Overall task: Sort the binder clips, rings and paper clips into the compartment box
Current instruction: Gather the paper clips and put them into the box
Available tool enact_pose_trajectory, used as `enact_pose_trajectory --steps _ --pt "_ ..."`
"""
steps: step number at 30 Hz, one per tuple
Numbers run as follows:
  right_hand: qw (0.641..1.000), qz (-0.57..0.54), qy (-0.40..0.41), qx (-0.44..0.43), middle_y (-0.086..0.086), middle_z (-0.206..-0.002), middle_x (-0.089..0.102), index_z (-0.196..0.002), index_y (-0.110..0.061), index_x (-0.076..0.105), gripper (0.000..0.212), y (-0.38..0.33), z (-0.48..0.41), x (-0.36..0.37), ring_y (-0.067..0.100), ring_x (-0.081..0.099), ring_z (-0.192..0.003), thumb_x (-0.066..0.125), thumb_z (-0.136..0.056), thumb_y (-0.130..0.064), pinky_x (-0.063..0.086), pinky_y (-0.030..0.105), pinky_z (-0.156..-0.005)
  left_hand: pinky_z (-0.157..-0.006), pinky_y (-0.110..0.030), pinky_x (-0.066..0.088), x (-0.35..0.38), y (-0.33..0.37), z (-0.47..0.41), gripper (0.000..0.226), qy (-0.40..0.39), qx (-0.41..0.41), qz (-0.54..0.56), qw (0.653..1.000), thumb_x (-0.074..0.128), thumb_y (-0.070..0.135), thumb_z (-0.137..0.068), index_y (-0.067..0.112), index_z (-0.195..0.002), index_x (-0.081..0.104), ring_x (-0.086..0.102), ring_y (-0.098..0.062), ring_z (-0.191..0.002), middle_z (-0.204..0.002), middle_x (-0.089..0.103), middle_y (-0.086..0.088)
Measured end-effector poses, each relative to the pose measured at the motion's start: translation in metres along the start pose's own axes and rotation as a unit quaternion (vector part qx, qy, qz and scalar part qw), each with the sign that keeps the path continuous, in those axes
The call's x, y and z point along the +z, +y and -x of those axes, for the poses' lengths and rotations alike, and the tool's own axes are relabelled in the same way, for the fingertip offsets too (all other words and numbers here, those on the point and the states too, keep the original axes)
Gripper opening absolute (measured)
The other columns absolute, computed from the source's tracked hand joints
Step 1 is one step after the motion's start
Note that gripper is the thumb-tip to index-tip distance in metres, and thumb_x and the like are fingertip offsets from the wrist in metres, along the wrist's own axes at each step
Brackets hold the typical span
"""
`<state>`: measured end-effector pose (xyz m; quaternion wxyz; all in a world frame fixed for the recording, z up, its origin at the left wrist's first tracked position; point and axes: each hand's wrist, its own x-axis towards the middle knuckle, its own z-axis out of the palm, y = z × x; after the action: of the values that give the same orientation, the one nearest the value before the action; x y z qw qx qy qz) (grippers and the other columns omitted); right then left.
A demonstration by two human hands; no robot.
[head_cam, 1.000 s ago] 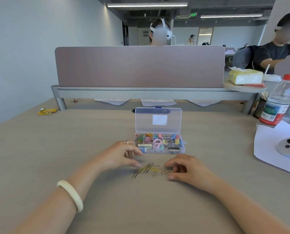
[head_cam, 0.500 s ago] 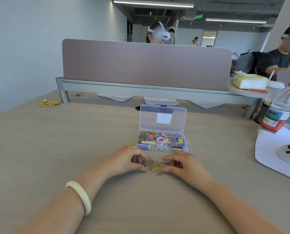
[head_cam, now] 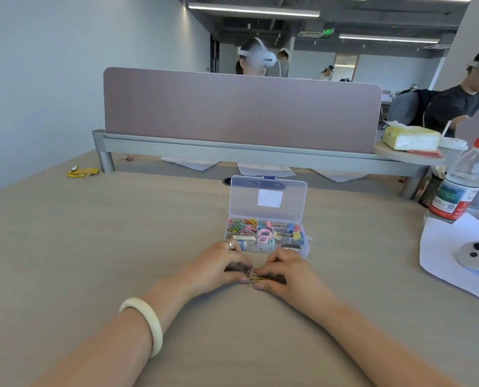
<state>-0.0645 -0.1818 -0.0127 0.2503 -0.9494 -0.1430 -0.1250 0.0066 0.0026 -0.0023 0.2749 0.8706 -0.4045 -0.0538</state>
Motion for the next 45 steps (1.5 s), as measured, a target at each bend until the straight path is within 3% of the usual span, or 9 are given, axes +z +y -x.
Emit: enact_pose_trajectory --steps 3,7,13,21,28,32,35,39,45 --pt "1.000 0.019 0.009 -0.007 -0.004 -0.082 0.060 -0.090 -0.028 0.073 0.040 0.000 0.000 0.001 0.015 0.056 -0.082 0.046 -0.075 -0.054 0.048 0.029 -0.075 -0.073 -0.016 0.041 0.002 0.005 0.001 0.023 0.012 0.011 -0.009 1.000 0.068 0.023 -0.079 0.013 -0.100 0.067 0.052 -0.010 -0.085 -0.092 0.047 0.004" --pt "0.997 0.070 -0.011 -0.015 0.002 -0.089 0.063 -0.092 -0.020 0.070 0.041 -0.006 0.000 0.000 0.021 0.058 -0.089 0.039 -0.082 -0.043 0.049 0.036 -0.079 -0.069 -0.018 0.033 0.005 0.008 0.001 0.017 0.035 0.027 -0.067 0.997 0.063 0.025 -0.082 0.015 -0.095 0.067 0.046 -0.007 -0.082 -0.090 0.051 0.003" --pt "0.999 0.047 0.021 -0.010 0.003 -0.095 0.062 -0.094 -0.014 0.068 0.015 0.002 0.006 -0.001 0.015 0.055 -0.092 0.057 -0.087 -0.022 0.038 0.020 -0.078 -0.069 -0.013 0.027 0.009 0.010 0.003 0.014 0.067 0.043 -0.102 0.992 0.059 0.023 -0.083 0.016 -0.092 0.067 0.053 -0.012 -0.088 -0.094 0.060 -0.002" --pt "0.999 -0.018 0.035 0.016 -0.013 -0.075 0.051 -0.081 -0.014 0.065 0.004 0.008 0.008 -0.005 -0.008 0.047 -0.075 0.062 -0.084 -0.014 0.035 0.006 -0.067 -0.073 -0.031 0.044 0.006 0.012 0.003 0.015 0.072 0.051 -0.145 0.986 0.055 0.021 -0.083 0.013 -0.086 0.066 0.056 -0.020 -0.086 -0.089 0.062 -0.006" --pt "0.988 -0.091 0.107 0.064 -0.007 -0.064 0.051 -0.067 -0.013 0.060 0.016 0.004 -0.010 -0.029 0.000 0.047 -0.062 0.065 -0.082 -0.008 0.034 0.008 -0.057 -0.076 -0.039 0.047 0.004 0.011 0.005 0.016 0.090 0.035 -0.143 0.985 0.048 0.016 -0.083 0.010 -0.082 0.064 0.056 -0.024 -0.085 -0.087 0.066 -0.007" --pt "0.993 -0.051 0.065 0.086 -0.003 -0.065 0.053 -0.068 -0.010 0.061 0.017 0.001 -0.064 -0.037 0.004 0.046 -0.057 0.062 -0.085 -0.014 0.035 0.010 -0.051 -0.075 -0.038 0.047 0.002 0.005 0.005 0.014 0.112 0.007 -0.106 0.988 0.050 0.013 -0.080 0.011 -0.081 0.064 0.057 -0.024 -0.082 -0.085 0.067 -0.006" --pt "0.995 0.014 0.020 0.094 0.005 -0.073 0.061 -0.075 -0.001 0.063 0.017 0.005 -0.104 -0.026 0.014 0.049 -0.065 0.059 -0.086 -0.013 0.036 0.016 -0.055 -0.075 -0.035 0.046 0.002 0.002 0.006 0.013 0.125 -0.001 -0.092 0.988 0.051 0.011 -0.079 0.010 -0.080 0.064 0.058 -0.023 -0.082 -0.085 0.068 -0.007" --pt "0.994 0.060 -0.011 0.090 0.000 -0.061 0.047 -0.061 -0.008 0.051 0.023 0.008 -0.134 -0.009 0.017 0.046 -0.064 0.057 -0.083 -0.008 0.039 0.027 -0.062 -0.073 -0.029 0.043 0.004 0.002 0.005 0.014 0.126 0.002 -0.083 0.988 0.049 0.010 -0.079 0.009 -0.079 0.063 0.056 -0.021 -0.081 -0.086 0.067 -0.007" --pt "0.986 0.137 -0.048 0.083 0.015 -0.096 0.066 -0.084 -0.001 0.067 0.016 0.005 -0.150 0.001 0.029 0.059 -0.090 0.059 -0.084 -0.015 0.047 0.036 -0.080 -0.072 -0.031 0.044 0.001 -0.001 0.003 0.013 0.136 -0.001 -0.052 0.989 0.052 0.010 -0.079 0.009 -0.081 0.065 0.058 -0.022 -0.080 -0.084 0.069 -0.008"
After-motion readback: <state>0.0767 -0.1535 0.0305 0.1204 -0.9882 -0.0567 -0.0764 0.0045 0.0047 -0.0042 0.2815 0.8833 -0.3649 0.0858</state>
